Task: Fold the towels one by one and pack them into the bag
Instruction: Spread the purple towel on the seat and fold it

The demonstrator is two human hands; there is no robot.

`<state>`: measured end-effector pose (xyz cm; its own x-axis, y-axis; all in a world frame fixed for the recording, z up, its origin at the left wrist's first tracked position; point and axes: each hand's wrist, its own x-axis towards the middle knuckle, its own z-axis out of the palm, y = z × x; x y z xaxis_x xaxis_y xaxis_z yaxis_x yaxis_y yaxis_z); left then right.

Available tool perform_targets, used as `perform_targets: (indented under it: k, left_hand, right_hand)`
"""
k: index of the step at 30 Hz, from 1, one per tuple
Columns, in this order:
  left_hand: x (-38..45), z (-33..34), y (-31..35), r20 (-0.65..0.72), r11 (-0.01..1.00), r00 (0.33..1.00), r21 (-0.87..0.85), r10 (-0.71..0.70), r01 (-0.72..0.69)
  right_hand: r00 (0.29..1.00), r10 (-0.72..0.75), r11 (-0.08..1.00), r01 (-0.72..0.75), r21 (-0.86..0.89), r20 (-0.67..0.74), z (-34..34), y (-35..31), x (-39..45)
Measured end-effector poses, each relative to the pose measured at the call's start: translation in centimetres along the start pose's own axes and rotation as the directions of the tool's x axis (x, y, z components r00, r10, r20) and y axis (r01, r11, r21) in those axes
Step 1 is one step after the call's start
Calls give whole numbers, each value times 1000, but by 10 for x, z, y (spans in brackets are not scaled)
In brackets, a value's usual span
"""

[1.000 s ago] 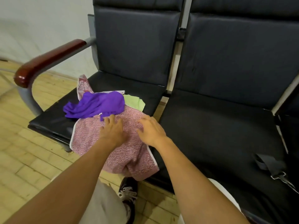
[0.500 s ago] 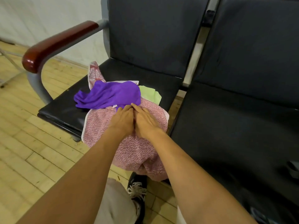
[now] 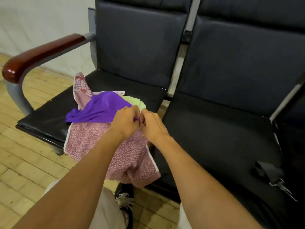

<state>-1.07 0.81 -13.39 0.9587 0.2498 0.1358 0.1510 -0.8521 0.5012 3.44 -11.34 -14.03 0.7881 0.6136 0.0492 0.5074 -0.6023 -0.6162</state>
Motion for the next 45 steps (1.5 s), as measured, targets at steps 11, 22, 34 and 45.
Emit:
perform_targets:
  k: [11,22,34,45]
  left_hand:
    - [27,34,97,184,978,961,-79,206,-194]
    - [22,103,213,255,827,830,-428,497,-364]
    - [8,108,239,181,727,852,-624,491,-287]
    - [29,83,203,-20,806,957,-535,288,-254]
  right_hand:
    - [979,66,998,-68,-3,-192,-87,72,-51]
    - [898,242,962,-273,-33,-367,-179,167,-144]
    - [888,313,923,-199,330,-338,-195,175,-173]
    - [932,341,873,-267,408,-120,-211,192,-178]
